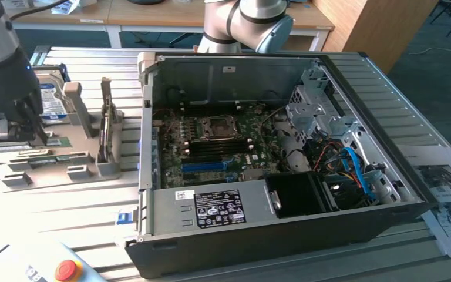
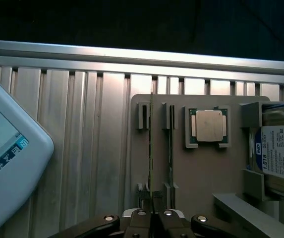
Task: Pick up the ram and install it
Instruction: 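Pick up the ram and move it above insertion slot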
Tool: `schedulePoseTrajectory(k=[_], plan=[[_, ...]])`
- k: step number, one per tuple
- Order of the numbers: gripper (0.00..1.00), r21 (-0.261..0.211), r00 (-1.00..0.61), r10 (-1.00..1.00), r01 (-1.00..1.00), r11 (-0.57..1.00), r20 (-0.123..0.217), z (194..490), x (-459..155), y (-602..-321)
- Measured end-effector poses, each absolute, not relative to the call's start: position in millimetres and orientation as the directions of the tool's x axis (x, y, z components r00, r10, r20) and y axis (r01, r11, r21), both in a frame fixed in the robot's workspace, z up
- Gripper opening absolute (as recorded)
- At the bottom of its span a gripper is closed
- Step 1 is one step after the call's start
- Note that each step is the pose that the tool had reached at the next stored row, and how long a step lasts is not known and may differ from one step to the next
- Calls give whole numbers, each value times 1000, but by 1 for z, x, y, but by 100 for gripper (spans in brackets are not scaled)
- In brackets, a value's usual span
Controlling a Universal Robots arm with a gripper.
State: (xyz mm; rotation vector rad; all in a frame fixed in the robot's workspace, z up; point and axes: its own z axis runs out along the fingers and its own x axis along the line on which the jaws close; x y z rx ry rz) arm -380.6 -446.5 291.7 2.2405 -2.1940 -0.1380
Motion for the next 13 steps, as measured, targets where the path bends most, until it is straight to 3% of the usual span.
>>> schedulePoseTrajectory(k=[13], plan=[[12, 64, 19, -999, -998, -22, -47, 322, -379, -446]])
